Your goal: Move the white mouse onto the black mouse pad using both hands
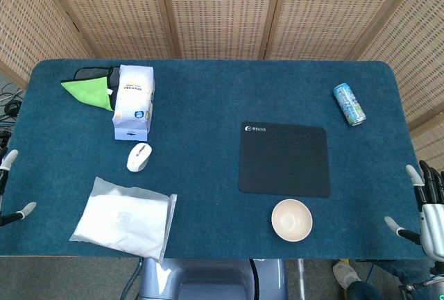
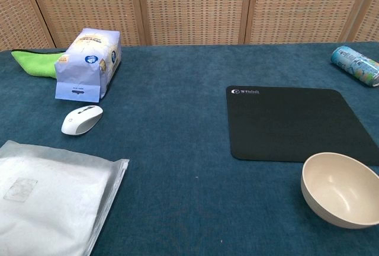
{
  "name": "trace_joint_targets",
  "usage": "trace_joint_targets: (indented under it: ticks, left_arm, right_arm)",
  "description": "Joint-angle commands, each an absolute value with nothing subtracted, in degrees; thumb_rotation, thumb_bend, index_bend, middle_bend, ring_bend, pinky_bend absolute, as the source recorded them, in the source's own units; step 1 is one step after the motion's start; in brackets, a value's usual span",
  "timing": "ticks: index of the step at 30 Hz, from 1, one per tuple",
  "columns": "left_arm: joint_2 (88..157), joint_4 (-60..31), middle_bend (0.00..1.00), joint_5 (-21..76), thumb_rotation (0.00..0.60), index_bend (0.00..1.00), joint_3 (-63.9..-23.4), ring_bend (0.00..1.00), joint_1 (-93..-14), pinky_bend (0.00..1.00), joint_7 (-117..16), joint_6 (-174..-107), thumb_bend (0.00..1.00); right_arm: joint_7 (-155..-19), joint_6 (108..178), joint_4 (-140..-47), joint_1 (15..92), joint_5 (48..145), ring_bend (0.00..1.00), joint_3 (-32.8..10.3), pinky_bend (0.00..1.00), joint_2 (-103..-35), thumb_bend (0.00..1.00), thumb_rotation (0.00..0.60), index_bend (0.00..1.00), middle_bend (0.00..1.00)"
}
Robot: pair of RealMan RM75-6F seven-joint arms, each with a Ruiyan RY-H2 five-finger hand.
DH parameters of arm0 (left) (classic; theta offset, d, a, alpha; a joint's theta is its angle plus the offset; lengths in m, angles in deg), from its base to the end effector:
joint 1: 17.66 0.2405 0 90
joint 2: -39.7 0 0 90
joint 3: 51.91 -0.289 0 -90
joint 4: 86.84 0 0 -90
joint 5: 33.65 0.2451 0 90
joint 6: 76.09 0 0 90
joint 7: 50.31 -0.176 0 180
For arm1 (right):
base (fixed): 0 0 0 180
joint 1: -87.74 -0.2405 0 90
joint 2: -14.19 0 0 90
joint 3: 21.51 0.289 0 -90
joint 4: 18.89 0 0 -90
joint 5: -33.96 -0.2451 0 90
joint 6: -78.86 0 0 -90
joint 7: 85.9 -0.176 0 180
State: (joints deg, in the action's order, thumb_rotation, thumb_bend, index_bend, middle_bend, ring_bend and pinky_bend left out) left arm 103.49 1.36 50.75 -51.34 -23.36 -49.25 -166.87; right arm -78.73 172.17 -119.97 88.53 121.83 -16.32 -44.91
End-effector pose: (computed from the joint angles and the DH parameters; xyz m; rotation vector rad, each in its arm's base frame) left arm -0.3681 0.2152 0.1635 -1.3491 -0.8077 -0.8977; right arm -0.3278 -0.1913 0.1846 1.2785 -0.7673 0.9129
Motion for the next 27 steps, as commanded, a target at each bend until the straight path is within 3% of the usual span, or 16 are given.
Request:
trace_joint_targets:
  ticks: [1, 7, 9, 10, 15, 18, 22, 27]
  left_arm:
    - [103.63, 1.17, 0.00, 51.10, 0.600, 0.00, -51.33, 0.00, -23.45, 0.00, -49.39, -166.41, 0.07]
    - [103.54, 1.60, 0.00, 51.90, 0.600, 0.00, -51.25, 0.00, -25.86, 0.00, -49.51, -161.68, 0.10]
    - [103.05, 2.20, 0.00, 52.44, 0.600, 0.00, -51.32, 0.00, -27.83, 0.00, -49.02, -158.19, 0.17]
    - [102.73, 2.48, 0.00, 52.69, 0.600, 0.00, -51.29, 0.00, -29.07, 0.00, -48.56, -156.10, 0.23]
    - [102.18, 2.47, 0.00, 51.70, 0.600, 0.00, -50.37, 0.00, -35.57, 0.00, -47.26, -144.93, 0.81]
    - [103.59, 0.67, 0.00, 50.96, 0.600, 0.00, -49.60, 0.00, -39.47, 0.00, -44.30, -138.58, 0.99]
    - [108.94, -5.81, 0.00, 49.84, 0.600, 0.00, -48.19, 0.00, -46.87, 0.00, -36.43, -127.05, 1.00]
    - [112.37, -10.16, 0.00, 47.41, 0.600, 0.00, -46.98, 0.00, -51.68, 0.04, -33.24, -119.73, 1.00]
  right_arm:
    - [-78.84, 172.21, -120.05, 88.57, 121.88, 0.00, -16.33, 0.00, -44.83, 0.05, 0.600, 0.00, 0.00]
    - [-79.60, 172.37, -120.26, 88.71, 121.91, 0.00, -16.30, 0.00, -44.41, 0.05, 0.600, 0.00, 0.00]
    - [-79.77, 172.25, -120.30, 88.69, 121.86, 0.00, -16.30, 0.00, -44.32, 0.05, 0.600, 0.00, 0.00]
    - [-79.81, 172.15, -120.34, 88.65, 121.82, 0.00, -16.30, 0.00, -44.30, 0.05, 0.600, 0.00, 0.00]
    - [-79.75, 171.44, -120.37, 88.37, 121.50, 0.00, -16.29, 0.00, -44.30, 0.05, 0.600, 0.00, 0.00]
    - [-79.65, 171.05, -120.29, 88.23, 121.08, 0.00, -16.20, 0.00, -44.35, 0.05, 0.600, 0.00, 0.00]
    - [-79.64, 170.01, -119.89, 87.82, 119.82, 0.00, -15.88, 0.00, -44.54, 0.05, 0.600, 0.00, 0.00]
    - [-79.69, 169.18, -119.55, 87.47, 118.60, 0.00, -15.52, 0.00, -44.67, 0.05, 0.600, 0.00, 0.00]
